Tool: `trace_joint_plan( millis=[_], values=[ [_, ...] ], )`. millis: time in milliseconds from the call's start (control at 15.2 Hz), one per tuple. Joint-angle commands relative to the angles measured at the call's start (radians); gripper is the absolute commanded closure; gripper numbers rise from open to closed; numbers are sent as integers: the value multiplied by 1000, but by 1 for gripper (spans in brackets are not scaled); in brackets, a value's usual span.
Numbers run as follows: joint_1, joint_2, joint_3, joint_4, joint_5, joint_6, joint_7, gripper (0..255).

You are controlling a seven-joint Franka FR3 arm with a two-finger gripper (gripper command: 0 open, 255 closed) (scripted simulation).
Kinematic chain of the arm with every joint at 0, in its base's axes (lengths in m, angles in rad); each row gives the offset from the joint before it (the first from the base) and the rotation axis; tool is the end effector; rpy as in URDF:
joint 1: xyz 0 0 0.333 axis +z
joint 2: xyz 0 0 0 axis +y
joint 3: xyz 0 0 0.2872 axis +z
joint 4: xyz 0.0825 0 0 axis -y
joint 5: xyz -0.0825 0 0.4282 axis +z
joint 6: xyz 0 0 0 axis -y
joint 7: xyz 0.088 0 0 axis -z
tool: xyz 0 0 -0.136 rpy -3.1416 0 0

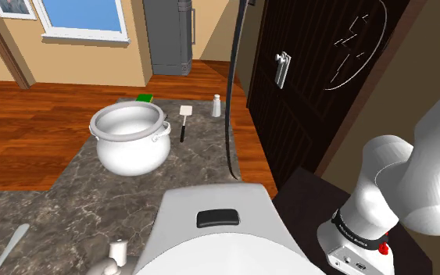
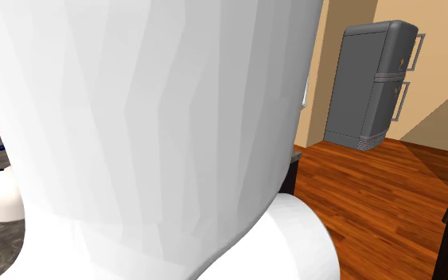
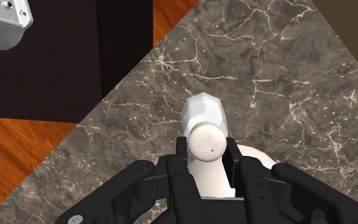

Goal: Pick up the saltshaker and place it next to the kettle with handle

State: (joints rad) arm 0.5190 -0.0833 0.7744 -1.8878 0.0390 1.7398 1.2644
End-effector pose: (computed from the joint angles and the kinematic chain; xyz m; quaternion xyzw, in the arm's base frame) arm 0.1476 0.5569 0.4518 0.9989 0.0082 -0.0031 0.0451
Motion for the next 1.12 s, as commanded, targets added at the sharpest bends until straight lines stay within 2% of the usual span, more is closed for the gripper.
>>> trace_joint_plan(
  millis=[0,1056],
  values=[
    [0,0,0,-25,0,26,0,255],
    [6,65,16,-190,-44,237,37,255]
  ],
)
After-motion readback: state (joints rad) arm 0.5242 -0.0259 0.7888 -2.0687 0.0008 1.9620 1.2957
